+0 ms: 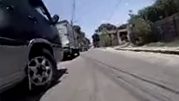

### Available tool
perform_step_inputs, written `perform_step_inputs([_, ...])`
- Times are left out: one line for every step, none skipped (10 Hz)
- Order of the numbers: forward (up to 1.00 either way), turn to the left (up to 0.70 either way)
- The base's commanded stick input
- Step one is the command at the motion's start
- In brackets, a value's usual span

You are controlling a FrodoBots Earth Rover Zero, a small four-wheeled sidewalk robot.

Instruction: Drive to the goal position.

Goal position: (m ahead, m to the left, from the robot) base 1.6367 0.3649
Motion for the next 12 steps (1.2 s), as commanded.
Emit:
perform_step_inputs([1.00, 0.00])
perform_step_inputs([1.00, 0.00])
perform_step_inputs([1.00, 0.00])
perform_step_inputs([1.00, 0.00])
perform_step_inputs([1.00, 0.00])
perform_step_inputs([1.00, 0.00])
perform_step_inputs([1.00, 0.00])
perform_step_inputs([1.00, 0.00])
perform_step_inputs([1.00, 0.00])
perform_step_inputs([1.00, 0.00])
perform_step_inputs([1.00, 0.00])
perform_step_inputs([1.00, 0.00])
